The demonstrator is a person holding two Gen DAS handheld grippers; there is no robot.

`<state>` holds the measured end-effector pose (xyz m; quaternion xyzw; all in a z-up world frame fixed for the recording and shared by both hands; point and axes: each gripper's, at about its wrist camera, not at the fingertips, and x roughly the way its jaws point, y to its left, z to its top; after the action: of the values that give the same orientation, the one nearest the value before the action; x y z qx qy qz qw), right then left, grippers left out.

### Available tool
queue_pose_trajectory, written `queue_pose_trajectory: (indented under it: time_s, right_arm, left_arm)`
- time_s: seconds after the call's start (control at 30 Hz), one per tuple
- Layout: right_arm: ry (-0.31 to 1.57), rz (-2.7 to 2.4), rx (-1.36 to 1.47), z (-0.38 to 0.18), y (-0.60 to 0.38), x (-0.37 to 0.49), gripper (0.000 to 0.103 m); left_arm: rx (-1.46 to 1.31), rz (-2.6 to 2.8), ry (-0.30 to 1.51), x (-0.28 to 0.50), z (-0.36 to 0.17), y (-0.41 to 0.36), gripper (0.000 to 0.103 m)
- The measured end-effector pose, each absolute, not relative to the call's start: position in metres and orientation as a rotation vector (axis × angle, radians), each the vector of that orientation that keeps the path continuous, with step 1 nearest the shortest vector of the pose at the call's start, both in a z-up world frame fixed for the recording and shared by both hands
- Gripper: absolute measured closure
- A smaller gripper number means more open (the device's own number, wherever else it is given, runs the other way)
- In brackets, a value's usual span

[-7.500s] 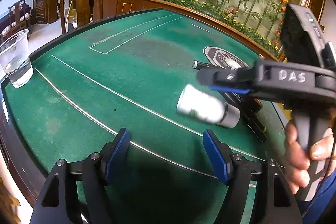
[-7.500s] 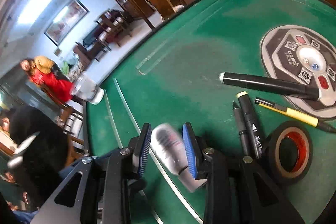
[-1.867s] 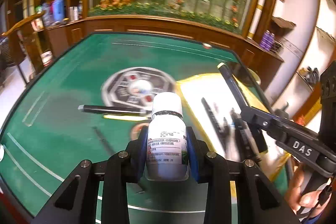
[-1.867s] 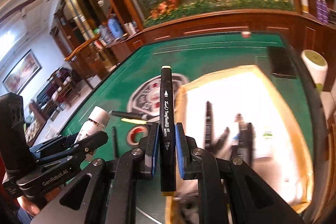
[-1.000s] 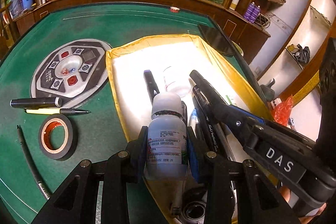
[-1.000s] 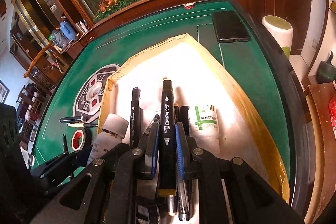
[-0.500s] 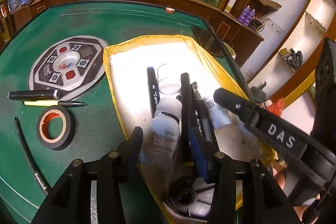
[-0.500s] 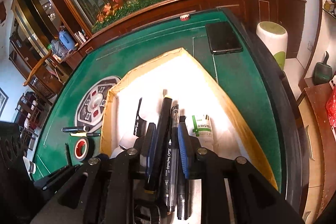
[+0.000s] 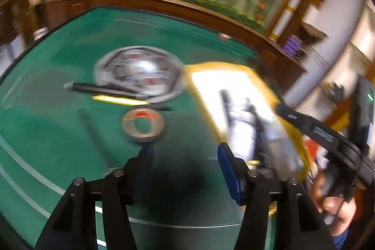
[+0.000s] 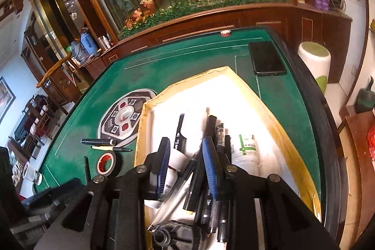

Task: Organize rigid objects
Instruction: 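Carry the bottle and marker over the tray, lower them in, open both tools, then grasp a black pen with the left tool while the right tool grasps the black tape roll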

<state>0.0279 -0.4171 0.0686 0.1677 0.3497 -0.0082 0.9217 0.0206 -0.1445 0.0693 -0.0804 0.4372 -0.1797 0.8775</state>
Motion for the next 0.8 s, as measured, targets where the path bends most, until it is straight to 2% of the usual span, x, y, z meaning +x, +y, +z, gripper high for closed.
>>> queue_pose_trajectory:
  time_s: [0.2,0.47,0.5,0.53,0.6,0.63,0.7,0.77,0.8]
  right_arm:
    - [0.722,0.013,0.315,0.067,-0.403,0.028,0.075]
    - [0.72,0.031,0.307,0.067,-0.4,0.027,0.075]
    - [0.716,0.037,0.306,0.068,-0.399,0.027,0.075]
    - [0.713,0.043,0.302,0.069,-0.397,0.026,0.074]
    - [0.704,0.058,0.29,0.071,-0.393,0.026,0.071]
    - [0.701,0.07,0.282,0.071,-0.39,0.025,0.07]
    - [0.687,0.114,0.261,0.073,-0.379,0.023,0.068]
    - [0.677,0.161,0.239,0.075,-0.366,0.021,0.058]
    - [0.682,0.192,0.221,0.075,-0.356,0.021,0.056]
  left_arm:
    - [-0.253,-0.197,1.003,0.047,0.041,-0.095,0.043]
    - [-0.193,-0.13,1.042,0.06,0.013,-0.096,0.044]
    - [-0.169,-0.122,1.024,0.06,0.014,-0.097,0.051]
    - [-0.145,-0.11,1.023,0.061,0.014,-0.097,0.064]
    - [-0.129,-0.101,1.017,0.061,0.013,-0.091,0.08]
    - [-0.128,-0.11,1.015,0.061,0.012,-0.087,0.085]
    - [-0.133,-0.128,1.013,0.059,0.012,-0.074,0.087]
    - [-0.113,-0.111,0.999,0.056,0.012,-0.061,0.087]
    - [-0.105,-0.104,0.991,0.055,0.012,-0.055,0.087]
